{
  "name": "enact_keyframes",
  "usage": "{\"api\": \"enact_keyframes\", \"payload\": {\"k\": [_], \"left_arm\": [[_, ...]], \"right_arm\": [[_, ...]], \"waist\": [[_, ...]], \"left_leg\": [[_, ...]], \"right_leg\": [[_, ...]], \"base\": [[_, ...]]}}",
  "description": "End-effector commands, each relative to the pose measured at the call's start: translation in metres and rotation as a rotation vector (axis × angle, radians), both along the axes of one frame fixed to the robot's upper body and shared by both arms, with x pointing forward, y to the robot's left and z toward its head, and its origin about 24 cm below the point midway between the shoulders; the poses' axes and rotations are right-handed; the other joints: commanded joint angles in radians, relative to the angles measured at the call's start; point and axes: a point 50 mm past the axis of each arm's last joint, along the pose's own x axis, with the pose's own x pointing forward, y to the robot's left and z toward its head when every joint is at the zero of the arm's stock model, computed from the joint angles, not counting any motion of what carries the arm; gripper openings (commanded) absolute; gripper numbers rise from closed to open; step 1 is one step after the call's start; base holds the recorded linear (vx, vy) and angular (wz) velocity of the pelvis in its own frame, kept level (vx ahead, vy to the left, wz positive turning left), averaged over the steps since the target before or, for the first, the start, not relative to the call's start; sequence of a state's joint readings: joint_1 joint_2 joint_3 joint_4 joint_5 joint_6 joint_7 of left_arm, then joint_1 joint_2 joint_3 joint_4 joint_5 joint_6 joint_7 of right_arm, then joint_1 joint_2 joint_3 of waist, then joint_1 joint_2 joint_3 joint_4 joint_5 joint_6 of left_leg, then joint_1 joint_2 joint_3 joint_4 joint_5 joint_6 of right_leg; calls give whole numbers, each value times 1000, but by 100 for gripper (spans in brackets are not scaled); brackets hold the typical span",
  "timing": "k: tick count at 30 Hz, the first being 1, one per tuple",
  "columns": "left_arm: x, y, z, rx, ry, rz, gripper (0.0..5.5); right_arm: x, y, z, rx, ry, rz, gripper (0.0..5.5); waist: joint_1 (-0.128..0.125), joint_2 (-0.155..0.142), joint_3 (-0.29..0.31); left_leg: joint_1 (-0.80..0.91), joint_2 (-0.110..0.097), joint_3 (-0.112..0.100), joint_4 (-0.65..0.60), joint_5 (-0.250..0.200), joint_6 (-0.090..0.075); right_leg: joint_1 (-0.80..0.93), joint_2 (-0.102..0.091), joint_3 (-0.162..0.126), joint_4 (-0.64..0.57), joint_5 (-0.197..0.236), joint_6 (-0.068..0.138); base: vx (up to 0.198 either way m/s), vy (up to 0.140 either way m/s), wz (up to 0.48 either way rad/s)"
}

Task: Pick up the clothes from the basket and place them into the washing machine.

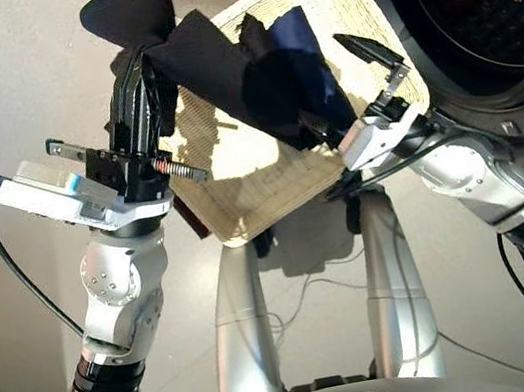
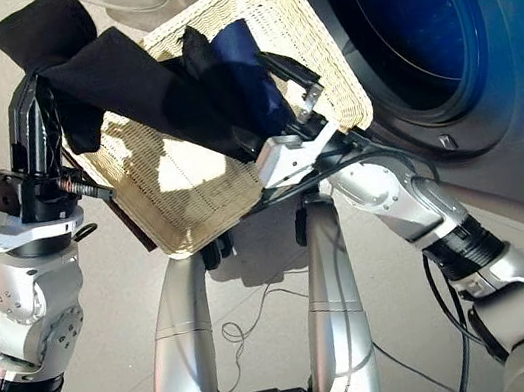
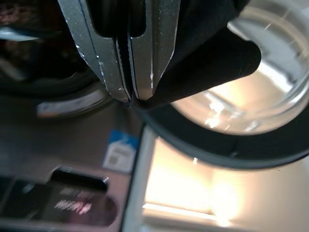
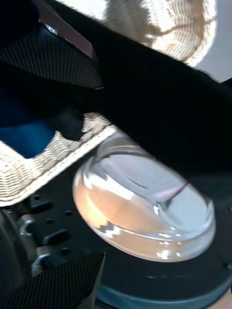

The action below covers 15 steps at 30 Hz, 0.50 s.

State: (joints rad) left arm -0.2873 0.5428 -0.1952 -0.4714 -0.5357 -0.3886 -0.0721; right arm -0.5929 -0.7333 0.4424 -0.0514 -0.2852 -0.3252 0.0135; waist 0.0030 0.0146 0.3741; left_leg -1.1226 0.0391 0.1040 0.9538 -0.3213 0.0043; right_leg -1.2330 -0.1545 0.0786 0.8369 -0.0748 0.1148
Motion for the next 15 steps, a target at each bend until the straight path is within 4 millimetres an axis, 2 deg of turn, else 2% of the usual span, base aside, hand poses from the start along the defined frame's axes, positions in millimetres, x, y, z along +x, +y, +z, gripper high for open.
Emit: {"api": "enact_keyframes", "payload": {"k": [1,4,7,10,15], "left_arm": [[-18,-5,15,-10,-127,-67,0],[-11,-6,11,4,-105,-60,0],[-4,-5,5,54,-75,-47,0],[-2,-6,2,88,-67,-53,0],[-1,-15,4,96,-78,-92,0]], "right_arm": [[-8,9,-10,137,91,87,550],[-14,1,-20,183,167,91,550],[-20,-14,-34,247,296,97,550],[-25,-21,-42,244,377,112,550],[-29,-13,-63,240,521,156,550]], "waist": [[-21,-4,-106],[-31,-11,-115],[-39,-18,-122],[-44,-24,-123],[-49,-26,-139]], "left_leg": [[60,-37,32,-217,154,54],[163,-47,27,-299,174,47],[276,-63,8,-388,198,37],[379,-82,-10,-479,222,32],[513,-93,-34,-624,276,19]], "right_leg": [[122,-8,-63,-103,15,-35],[232,-18,-77,-180,29,-22],[350,-28,-93,-265,46,-8],[460,-36,-113,-363,71,1],[598,-38,-135,-500,110,6]], "base": [[90,-6,140],[128,-7,65],[146,-38,64],[130,-39,60],[110,-34,24]]}}
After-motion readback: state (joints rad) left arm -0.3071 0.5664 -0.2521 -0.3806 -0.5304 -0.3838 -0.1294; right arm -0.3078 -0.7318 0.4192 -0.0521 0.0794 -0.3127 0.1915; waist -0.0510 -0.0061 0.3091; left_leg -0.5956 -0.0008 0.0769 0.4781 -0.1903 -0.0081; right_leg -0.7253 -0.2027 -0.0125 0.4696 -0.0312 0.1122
